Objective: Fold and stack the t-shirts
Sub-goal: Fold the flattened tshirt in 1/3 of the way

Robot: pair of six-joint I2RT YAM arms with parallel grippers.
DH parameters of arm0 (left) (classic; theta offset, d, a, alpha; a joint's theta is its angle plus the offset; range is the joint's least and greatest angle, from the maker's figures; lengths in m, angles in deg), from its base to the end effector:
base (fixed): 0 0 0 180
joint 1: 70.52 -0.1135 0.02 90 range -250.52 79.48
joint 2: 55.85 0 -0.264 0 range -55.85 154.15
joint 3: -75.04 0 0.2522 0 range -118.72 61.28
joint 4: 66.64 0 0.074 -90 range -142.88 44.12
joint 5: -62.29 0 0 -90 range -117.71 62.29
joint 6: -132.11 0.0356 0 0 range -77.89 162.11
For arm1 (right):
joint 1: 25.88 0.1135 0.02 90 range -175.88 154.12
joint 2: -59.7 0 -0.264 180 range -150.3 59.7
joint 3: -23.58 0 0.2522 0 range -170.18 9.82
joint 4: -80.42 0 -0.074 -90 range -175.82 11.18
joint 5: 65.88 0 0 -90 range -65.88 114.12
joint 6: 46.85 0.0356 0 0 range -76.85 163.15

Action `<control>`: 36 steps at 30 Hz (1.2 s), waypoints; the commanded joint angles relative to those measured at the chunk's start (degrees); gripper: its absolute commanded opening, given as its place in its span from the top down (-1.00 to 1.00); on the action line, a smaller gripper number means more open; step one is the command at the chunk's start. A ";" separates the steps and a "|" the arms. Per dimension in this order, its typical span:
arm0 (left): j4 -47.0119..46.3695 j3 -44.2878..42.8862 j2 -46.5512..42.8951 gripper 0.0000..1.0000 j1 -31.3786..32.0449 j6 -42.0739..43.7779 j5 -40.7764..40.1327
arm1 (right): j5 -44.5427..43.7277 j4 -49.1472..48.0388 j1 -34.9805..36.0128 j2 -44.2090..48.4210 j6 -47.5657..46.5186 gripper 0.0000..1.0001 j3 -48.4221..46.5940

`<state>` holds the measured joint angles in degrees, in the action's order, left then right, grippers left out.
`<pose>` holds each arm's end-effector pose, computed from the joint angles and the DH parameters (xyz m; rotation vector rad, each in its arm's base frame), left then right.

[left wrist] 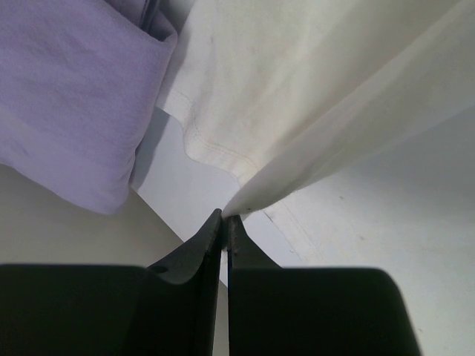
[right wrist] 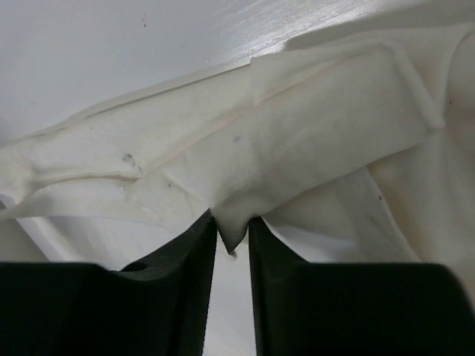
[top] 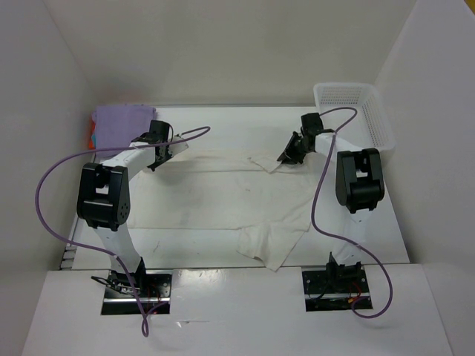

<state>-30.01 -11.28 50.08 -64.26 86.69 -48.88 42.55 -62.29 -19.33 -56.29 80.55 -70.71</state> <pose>0.3887 -0.0297 0.1936 0.9877 2.4233 0.7214 0.4215 0.0597 0.1652 0.5960 2.6132 0.6808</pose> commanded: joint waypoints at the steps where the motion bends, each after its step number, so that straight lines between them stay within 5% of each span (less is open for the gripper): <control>1: -0.20 -0.31 0.59 0.84 0.24 -1.42 -0.36 | -1.56 -1.82 0.39 -0.47 0.30 0.57 -2.44; 6: -0.81 0.74 -0.10 0.91 0.24 -0.90 -0.89 | -3.93 1.26 1.80 4.18 0.30 1.00 -1.39; 20: -1.16 10.15 -6.17 1.00 0.77 4.03 -2.21 | 0.54 6.62 6.46 24.74 3.89 1.00 19.52; 28: -0.02 10.68 -5.04 0.81 0.77 4.55 -1.68 | 1.16 4.07 8.92 23.08 5.13 0.87 24.11; 31: -0.72 11.20 -5.03 0.81 0.77 5.16 -2.30 | 0.64 4.07 8.92 21.77 5.13 0.68 24.11; 36: -3.35 11.73 -9.33 0.95 0.77 7.36 -3.44 | -1.64 4.07 8.92 21.77 4.61 0.65 23.58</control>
<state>-31.34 -0.02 45.25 -63.49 91.52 -50.89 42.66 -57.31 -10.83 -34.52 85.32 -46.82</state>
